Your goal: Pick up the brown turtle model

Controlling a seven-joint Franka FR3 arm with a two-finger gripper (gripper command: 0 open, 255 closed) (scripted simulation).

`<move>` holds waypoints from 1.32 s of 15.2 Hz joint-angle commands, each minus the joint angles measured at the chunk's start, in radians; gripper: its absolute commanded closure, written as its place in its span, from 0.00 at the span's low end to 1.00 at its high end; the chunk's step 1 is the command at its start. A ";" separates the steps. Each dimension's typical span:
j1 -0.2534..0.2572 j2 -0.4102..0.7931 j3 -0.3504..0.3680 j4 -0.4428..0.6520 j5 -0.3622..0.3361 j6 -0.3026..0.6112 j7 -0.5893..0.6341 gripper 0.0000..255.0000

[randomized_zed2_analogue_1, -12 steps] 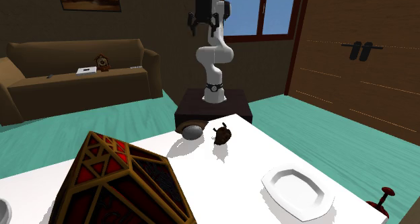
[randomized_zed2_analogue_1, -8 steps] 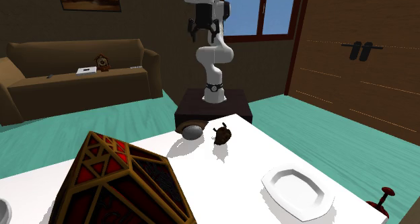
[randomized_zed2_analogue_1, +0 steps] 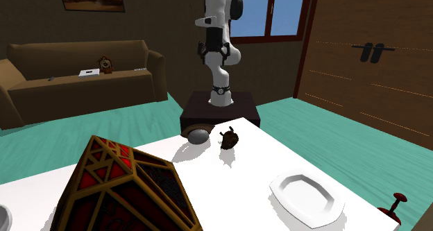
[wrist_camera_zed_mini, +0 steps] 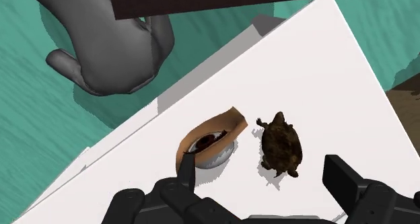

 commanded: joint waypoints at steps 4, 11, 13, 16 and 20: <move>0.032 0.095 -0.012 -0.119 -0.006 0.269 -0.035 0.00; 0.083 0.337 -0.030 -0.199 -0.009 0.663 -0.086 0.00; 0.101 0.428 -0.036 -0.202 -0.005 0.778 -0.104 0.00; 0.137 0.577 -0.049 -0.190 0.014 0.945 -0.139 0.00; 0.232 0.788 -0.078 -0.143 0.194 1.147 -0.305 0.00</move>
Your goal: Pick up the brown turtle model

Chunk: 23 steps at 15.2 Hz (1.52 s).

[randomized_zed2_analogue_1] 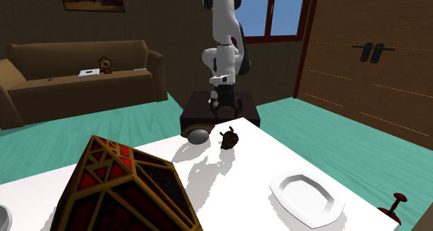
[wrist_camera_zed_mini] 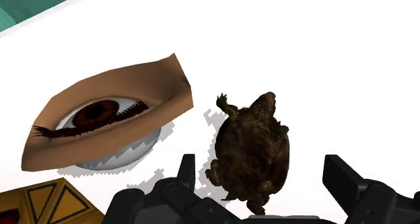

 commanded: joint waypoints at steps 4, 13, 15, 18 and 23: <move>-0.165 0.192 0.268 0.069 0.382 0.160 -0.327 0.00; -0.283 0.299 0.385 0.085 0.366 0.252 -0.328 1.00; -0.286 0.299 0.386 0.085 0.365 0.252 -0.328 1.00; -0.290 0.302 0.389 0.086 0.363 0.255 -0.328 1.00; -0.261 0.260 0.363 0.079 0.375 0.220 -0.332 1.00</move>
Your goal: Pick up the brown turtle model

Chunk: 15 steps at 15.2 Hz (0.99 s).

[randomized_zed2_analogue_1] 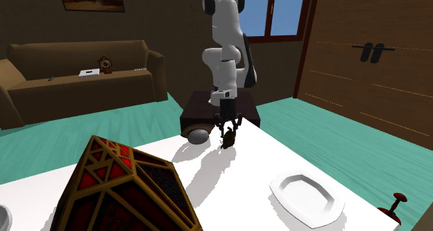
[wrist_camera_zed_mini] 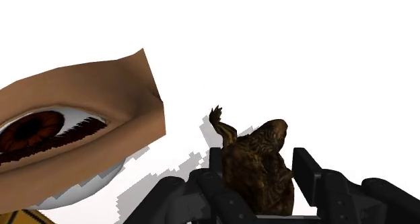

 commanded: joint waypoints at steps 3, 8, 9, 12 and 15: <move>0.085 -0.071 -0.083 -0.013 0.013 -0.065 0.001 1.00; 0.287 -0.164 -0.315 -0.031 -0.126 -0.145 0.121 1.00; 0.313 -0.182 -0.352 -0.035 -0.180 -0.160 0.163 1.00; 0.324 -0.235 -0.393 -0.040 -0.315 -0.208 0.269 1.00; 0.307 -0.254 -0.382 -0.040 -0.345 -0.227 0.292 1.00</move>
